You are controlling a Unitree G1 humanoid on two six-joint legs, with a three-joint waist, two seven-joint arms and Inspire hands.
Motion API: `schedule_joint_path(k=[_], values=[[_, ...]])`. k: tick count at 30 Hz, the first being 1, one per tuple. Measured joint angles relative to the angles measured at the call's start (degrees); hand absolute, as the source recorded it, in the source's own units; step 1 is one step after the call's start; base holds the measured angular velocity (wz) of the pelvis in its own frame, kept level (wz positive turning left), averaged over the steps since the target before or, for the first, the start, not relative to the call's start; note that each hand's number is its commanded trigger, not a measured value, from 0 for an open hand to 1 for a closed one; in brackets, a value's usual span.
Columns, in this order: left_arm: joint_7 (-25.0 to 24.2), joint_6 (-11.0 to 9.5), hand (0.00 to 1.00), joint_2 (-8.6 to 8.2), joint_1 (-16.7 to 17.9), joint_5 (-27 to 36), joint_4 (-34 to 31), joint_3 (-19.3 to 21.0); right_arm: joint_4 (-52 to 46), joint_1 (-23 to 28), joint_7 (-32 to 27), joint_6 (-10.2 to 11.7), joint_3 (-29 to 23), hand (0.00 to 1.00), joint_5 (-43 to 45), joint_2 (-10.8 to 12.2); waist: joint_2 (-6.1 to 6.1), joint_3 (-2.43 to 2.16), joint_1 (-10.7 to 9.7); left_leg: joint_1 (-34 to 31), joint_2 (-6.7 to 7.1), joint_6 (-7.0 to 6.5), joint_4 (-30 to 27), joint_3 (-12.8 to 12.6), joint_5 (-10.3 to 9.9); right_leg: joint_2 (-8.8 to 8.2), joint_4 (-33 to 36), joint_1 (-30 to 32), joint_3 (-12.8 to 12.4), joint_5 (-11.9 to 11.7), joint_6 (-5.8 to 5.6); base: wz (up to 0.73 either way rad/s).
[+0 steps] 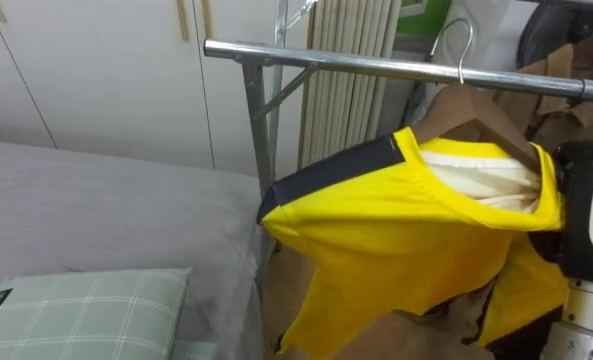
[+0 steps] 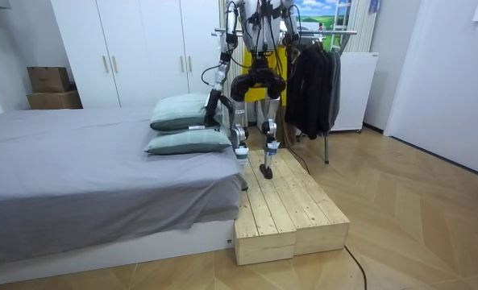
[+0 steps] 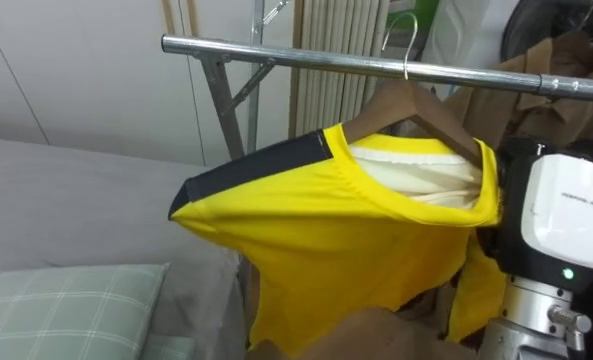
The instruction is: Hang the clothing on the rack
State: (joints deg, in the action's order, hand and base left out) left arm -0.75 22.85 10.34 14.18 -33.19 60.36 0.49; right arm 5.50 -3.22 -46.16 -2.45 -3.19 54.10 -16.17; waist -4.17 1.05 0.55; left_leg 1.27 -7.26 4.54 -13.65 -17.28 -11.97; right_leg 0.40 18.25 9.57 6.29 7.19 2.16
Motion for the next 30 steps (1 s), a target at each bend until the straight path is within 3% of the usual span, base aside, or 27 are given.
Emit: schedule_joint_path(k=[7, 17, 23, 30], values=[[0.00, -0.10, 0.00, -0.06, 0.70, 0.08, -0.03, -0.06, -2.42, -0.01, -0.96, 0.56, -0.70, 1.00, -0.11, -0.70, 1.28, -0.87, 0.76, 0.88, -0.40, 0.05, 0.41, 0.09, 0.05, 0.83, -1.61, -1.21, -0.21, -0.72, 0.29, -0.04], [0.01, -0.76, 0.00, -0.11, 1.82, 0.06, -2.65, 0.54, -2.16, -0.02, -1.44, 1.83, -0.71, 1.00, -0.08, -2.10, 1.76, -0.64, 1.71, 1.82, 0.23, 0.20, 1.52, 1.78, 0.24, 0.98, -1.71, -1.89, -0.34, -0.68, 0.23, 0.00], [0.01, -0.77, 0.00, -0.05, 1.81, 0.05, -3.27, 0.72, -1.61, -0.04, -2.36, 1.79, -0.71, 1.00, -0.15, -2.27, 1.88, 0.21, 1.70, 1.77, 0.12, 0.19, 2.20, 2.88, 0.25, 1.48, -2.65, -2.53, -0.53, -0.40, -0.21, 0.00], [0.01, -0.80, 0.00, -0.05, 1.82, 0.06, -3.54, 1.48, -1.43, -0.05, -2.53, 1.78, -0.70, 1.00, -0.16, -2.73, 1.74, 0.21, 1.72, 1.88, 0.09, 0.24, 2.33, 3.67, 0.38, 1.63, -2.96, -2.47, -0.14, -0.46, 0.01, 0.02]])
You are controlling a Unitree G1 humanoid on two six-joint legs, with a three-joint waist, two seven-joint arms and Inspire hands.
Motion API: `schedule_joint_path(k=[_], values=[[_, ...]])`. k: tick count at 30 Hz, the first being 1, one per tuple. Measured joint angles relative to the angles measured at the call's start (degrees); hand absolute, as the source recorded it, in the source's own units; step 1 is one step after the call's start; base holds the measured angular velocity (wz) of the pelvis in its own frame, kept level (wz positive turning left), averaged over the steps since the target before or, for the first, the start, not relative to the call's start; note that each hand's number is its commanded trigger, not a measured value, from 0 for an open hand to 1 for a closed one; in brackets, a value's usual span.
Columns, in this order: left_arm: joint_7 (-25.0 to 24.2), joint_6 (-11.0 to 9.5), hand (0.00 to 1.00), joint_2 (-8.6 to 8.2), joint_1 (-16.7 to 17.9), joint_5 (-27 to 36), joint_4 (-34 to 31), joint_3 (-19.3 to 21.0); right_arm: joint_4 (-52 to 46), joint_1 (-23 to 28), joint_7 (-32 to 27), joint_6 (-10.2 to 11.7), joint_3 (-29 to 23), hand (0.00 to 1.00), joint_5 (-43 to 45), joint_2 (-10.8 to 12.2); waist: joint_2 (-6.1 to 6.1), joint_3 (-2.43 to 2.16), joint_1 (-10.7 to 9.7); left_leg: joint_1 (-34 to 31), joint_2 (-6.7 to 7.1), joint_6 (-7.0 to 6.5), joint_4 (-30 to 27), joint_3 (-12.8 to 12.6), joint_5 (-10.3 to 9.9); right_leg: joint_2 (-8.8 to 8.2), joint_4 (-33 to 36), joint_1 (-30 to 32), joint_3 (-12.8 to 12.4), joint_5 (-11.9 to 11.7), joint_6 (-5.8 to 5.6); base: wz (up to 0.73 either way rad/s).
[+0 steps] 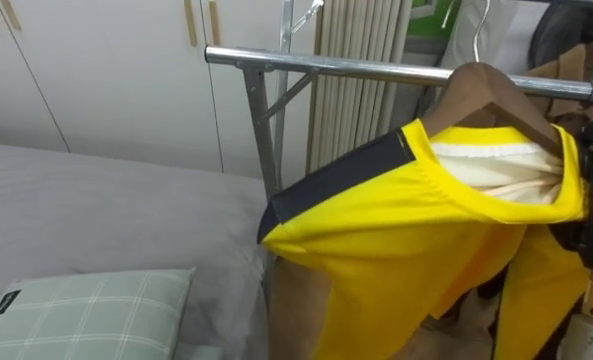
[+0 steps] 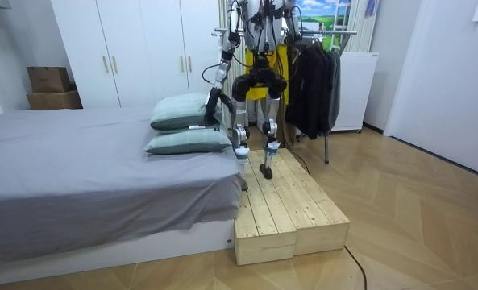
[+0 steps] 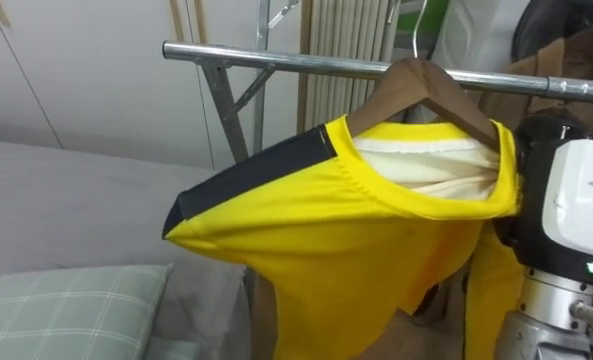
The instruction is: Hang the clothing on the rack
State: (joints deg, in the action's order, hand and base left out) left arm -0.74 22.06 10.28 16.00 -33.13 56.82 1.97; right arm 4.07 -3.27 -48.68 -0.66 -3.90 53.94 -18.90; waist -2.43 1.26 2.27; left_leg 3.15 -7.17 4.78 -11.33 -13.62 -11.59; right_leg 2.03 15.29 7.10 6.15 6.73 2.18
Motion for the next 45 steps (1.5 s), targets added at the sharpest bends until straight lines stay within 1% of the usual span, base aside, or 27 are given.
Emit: schedule_joint_path(k=[4, 7, 11, 13, 17, 18, 21, 27, 34, 39, 45], values=[[0.00, 0.00, 0.00, 0.02, 0.00, -0.01, 0.00, 0.16, 1.92, -0.11, 0.02, 0.04, 0.01, 1.00, -0.36, 0.00, -0.41, -0.07, 0.20, 0.03, 0.03, -0.08, -0.02, -0.02, 0.06, 0.00, -0.46, -0.19, 0.00, -0.01, 0.01, -0.01], [0.00, 0.00, 0.00, 0.39, 0.00, -0.01, -0.60, 0.26, 2.61, -0.10, 1.19, -0.21, 0.07, 1.00, -0.88, -0.01, -1.04, 0.15, 1.05, 0.17, 0.03, -0.09, -0.03, -0.18, 0.06, 0.06, -0.47, -0.20, -0.19, -0.01, 0.02, -0.03], [-0.01, 0.00, 0.00, 0.67, 0.01, -0.02, -1.17, 0.21, 2.76, -0.11, 3.55, -0.20, 0.57, 1.00, -1.13, -0.03, -1.42, 0.10, 1.74, 0.34, 0.04, -0.09, -0.06, 0.04, 0.07, 0.00, -0.45, -0.48, -0.02, -0.01, 0.02, 0.02], [-0.01, 0.00, 0.00, 0.73, 0.01, -0.08, -1.21, 0.18, 3.54, -0.16, 4.68, -0.11, 0.62, 1.00, -1.13, -0.03, -1.52, 0.12, 1.75, 0.45, 0.05, -0.09, -0.16, 0.11, 0.07, -0.03, -0.42, -0.69, 0.03, 0.00, 0.01, 0.00], [-0.02, -0.08, 0.00, 1.00, 0.04, -0.10, -1.23, 0.19, 5.37, -0.19, 8.63, -0.66, 0.66, 1.00, -1.36, -0.02, -2.00, 0.13, 1.98, 0.46, 0.07, -0.14, -0.23, 0.01, 0.18, -0.02, -0.37, -0.65, -0.15, 0.18, -0.17, -0.01], [-0.02, -0.18, 0.00, 1.06, 0.04, -0.10, -1.27, 0.22, 5.37, -0.21, 9.12, -0.63, 0.65, 1.00, -1.89, -0.03, -2.14, 0.09, 2.07, 0.42, 0.09, -0.14, -0.24, 0.02, 0.24, -0.02, -0.35, -0.58, -0.16, 0.27, -0.31, 0.00], [-0.02, -0.43, 0.00, 1.44, 0.04, -0.10, -1.28, 0.22, 5.38, -0.79, 10.66, -0.62, 0.65, 1.00, -2.56, -0.03, -2.60, 0.11, 2.12, 0.29, 0.08, -0.13, -0.30, 0.04, 0.40, -0.02, -0.27, -0.44, -0.18, 0.27, -0.24, 0.00], [-0.01, -0.64, 0.00, 1.51, 0.05, -0.20, -1.28, 0.27, 6.32, -2.48, 12.38, -0.61, 0.63, 1.00, -2.67, -0.03, -2.74, 0.04, 2.14, 0.21, 0.12, -0.13, -0.46, 0.04, 0.42, -0.08, -0.10, -0.39, -0.19, 0.16, -0.10, 0.00], [-0.01, -0.66, 0.00, 1.51, 0.06, -0.32, -1.52, 0.61, 6.54, -2.76, 13.31, -0.81, 0.55, 1.00, -2.54, -0.03, -2.75, 0.03, 2.39, 0.11, 0.07, -0.13, -0.49, 0.03, 0.42, -0.07, 0.15, -0.19, -0.15, 0.06, 0.08, 0.00], [-0.01, -0.66, 0.00, 1.51, 0.06, -0.34, -1.77, 0.66, 6.54, -2.89, 14.78, -1.95, 0.53, 1.00, -2.54, -0.03, -2.70, 0.01, 2.67, 0.09, 0.06, -0.10, -0.44, 0.09, 0.43, -0.08, 0.22, -0.21, -0.06, -0.12, 0.38, 0.00], [-0.01, -0.66, 0.00, 1.49, 0.06, -0.34, -1.87, 1.12, 6.58, -2.92, 15.61, -2.05, 0.48, 1.00, -2.64, -0.03, -2.60, -0.02, 2.68, 0.10, 0.04, -0.07, -0.35, 0.30, 0.41, -0.07, 0.36, -0.25, 0.10, -0.25, 0.59, 0.00]])
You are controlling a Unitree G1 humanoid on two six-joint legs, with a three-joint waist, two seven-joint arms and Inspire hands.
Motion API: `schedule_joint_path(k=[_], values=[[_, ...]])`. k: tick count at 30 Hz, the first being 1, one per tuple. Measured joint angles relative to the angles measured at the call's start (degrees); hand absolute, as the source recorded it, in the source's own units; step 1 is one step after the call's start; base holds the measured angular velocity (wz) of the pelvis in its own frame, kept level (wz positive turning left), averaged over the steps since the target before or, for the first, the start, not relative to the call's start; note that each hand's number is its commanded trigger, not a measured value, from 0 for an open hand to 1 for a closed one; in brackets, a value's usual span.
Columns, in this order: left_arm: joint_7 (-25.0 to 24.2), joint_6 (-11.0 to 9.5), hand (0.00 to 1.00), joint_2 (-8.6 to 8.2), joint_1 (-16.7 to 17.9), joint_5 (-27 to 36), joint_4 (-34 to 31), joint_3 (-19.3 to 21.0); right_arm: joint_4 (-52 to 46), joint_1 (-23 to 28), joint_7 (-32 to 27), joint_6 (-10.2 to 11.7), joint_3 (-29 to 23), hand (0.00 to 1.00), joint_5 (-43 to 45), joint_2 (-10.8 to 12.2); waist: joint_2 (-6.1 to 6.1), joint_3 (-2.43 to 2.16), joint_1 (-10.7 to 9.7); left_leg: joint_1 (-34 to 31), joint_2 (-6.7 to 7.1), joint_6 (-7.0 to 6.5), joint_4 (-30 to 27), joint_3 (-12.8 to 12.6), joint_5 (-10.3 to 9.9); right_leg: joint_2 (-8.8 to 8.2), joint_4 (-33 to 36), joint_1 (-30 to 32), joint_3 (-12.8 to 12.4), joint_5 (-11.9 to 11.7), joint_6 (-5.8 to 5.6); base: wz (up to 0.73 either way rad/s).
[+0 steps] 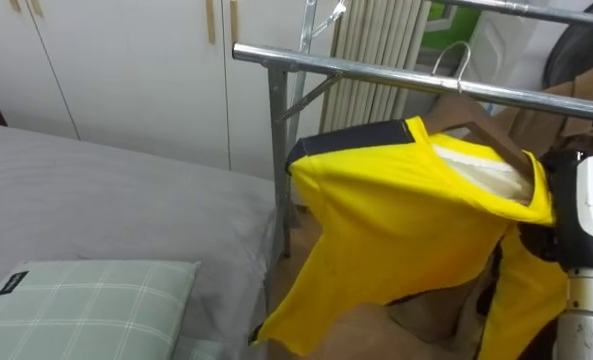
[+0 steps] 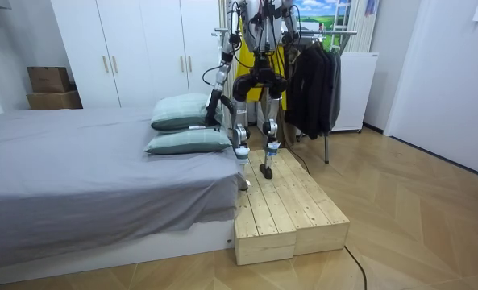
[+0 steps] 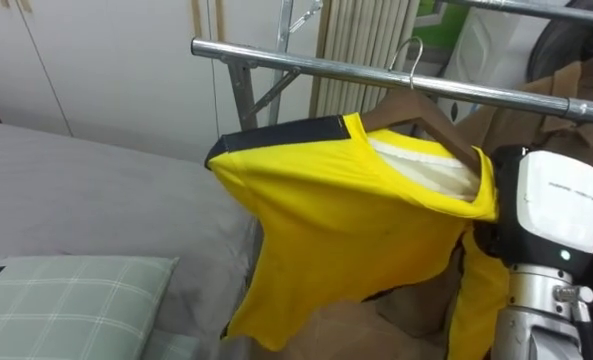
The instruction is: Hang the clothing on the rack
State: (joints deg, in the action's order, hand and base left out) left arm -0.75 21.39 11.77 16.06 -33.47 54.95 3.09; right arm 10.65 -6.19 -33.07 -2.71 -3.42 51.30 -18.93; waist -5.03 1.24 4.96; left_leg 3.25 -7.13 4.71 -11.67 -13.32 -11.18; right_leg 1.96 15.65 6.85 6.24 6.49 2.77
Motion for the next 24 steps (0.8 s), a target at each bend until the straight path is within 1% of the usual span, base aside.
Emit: schedule_joint_path(k=[3, 7, 12, 15, 24], values=[[0.00, -0.03, 0.00, 0.00, 0.00, 0.00, 0.00, 0.01, 0.00, 0.00, 0.36, -0.54, -0.01, 1.00, -0.10, 0.00, 0.09, -0.04, 0.01, 0.00, 0.00, 0.00, 0.02, 0.12, 0.00, -0.01, 0.03, -0.05, 0.12, -0.01, 0.02, 0.00], [0.00, -0.03, 0.00, -0.04, 0.00, 0.02, 0.00, 0.12, 0.93, -0.37, 0.92, -0.55, -0.03, 1.00, -1.73, 0.00, 0.20, -0.08, 0.00, 0.11, 0.00, 0.01, 0.03, 0.12, 0.00, 0.00, 0.00, -0.10, 0.09, -0.01, 0.02, 0.00], [0.00, -0.13, 0.00, -0.13, 0.00, 0.03, 0.00, 0.21, 5.05, -2.05, 3.30, -1.22, -0.26, 1.00, -2.01, 0.00, 0.42, -0.17, -0.01, 0.04, 0.00, 0.03, 0.05, 0.34, 0.01, -0.01, 0.00, -0.12, 0.23, -0.02, 0.03, 0.00], [0.01, -0.14, 0.00, -0.31, 0.00, 0.03, -0.01, 0.34, 5.17, -2.15, 3.46, -1.07, -0.27, 1.00, -2.08, 0.00, 0.63, -0.23, -0.10, -0.11, 0.00, 0.04, 0.09, 0.36, 0.02, 0.01, 0.08, -0.07, 0.25, -0.02, 0.03, 0.00], [0.10, -0.25, 0.00, -0.38, 0.00, 0.03, -0.55, 1.27, 5.17, -3.30, 4.84, -1.12, -0.24, 1.00, -1.92, 0.00, 0.57, -0.24, -0.06, -0.59, 0.04, 0.13, 0.23, 0.92, 0.07, 0.02, 0.06, 0.13, 0.44, -0.03, 0.05, 0.00]])
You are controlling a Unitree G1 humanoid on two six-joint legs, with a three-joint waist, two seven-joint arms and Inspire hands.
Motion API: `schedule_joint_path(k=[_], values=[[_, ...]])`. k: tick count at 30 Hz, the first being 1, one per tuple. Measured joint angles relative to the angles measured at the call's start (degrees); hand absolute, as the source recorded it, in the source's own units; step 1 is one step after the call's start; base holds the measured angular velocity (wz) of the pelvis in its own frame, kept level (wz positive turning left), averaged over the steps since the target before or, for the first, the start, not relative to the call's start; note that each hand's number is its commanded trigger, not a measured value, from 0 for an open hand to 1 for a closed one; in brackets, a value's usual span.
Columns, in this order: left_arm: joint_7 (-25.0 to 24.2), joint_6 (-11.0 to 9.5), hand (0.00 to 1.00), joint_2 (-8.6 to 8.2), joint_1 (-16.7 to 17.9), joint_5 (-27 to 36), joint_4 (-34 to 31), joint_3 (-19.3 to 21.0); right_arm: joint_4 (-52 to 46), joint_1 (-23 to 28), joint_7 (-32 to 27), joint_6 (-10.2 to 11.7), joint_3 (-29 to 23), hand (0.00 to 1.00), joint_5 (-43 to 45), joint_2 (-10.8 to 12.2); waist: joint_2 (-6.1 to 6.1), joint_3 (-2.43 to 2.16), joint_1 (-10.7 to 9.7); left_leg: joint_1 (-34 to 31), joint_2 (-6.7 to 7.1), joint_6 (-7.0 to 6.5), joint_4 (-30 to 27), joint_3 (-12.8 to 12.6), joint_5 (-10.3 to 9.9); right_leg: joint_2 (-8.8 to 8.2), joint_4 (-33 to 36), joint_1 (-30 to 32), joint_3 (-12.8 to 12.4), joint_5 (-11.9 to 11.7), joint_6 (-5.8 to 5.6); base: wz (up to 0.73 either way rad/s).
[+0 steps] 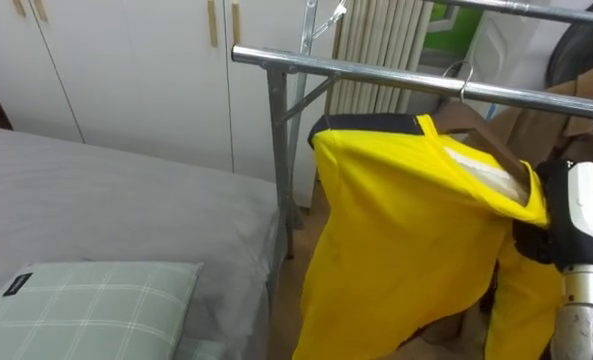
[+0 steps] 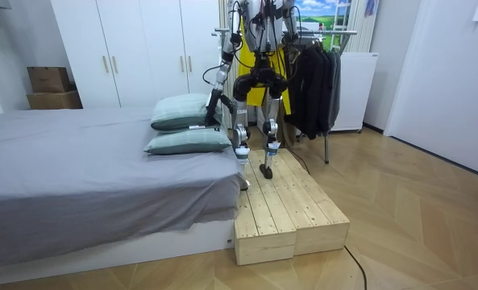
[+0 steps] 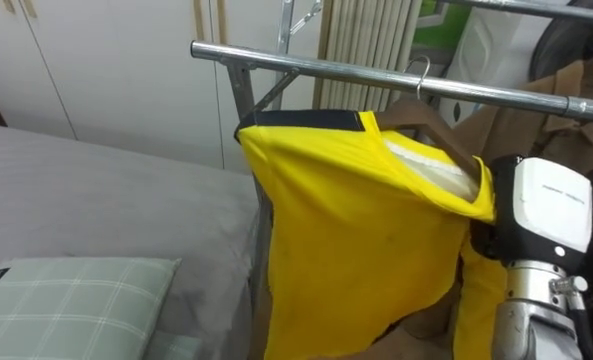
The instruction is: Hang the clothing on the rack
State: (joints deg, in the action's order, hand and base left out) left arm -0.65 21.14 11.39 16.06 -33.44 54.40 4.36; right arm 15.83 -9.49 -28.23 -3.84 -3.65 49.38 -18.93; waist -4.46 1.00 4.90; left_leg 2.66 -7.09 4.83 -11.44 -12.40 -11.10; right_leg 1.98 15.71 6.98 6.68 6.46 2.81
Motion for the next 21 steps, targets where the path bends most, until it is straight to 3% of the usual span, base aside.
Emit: schedule_joint_path(k=[21], values=[[0.00, 0.00, 0.00, 0.09, 0.29, -0.03, -1.29, 0.19, 1.77, -1.53, 1.89, -1.17, 0.79, 1.00, 2.42, 0.03, -0.61, 0.03, 0.26, -0.01, 0.05, 0.05, -0.37, 0.21, 0.04, -0.01, 0.05, 0.01, -0.05, 0.00, 0.00, 0.00]])
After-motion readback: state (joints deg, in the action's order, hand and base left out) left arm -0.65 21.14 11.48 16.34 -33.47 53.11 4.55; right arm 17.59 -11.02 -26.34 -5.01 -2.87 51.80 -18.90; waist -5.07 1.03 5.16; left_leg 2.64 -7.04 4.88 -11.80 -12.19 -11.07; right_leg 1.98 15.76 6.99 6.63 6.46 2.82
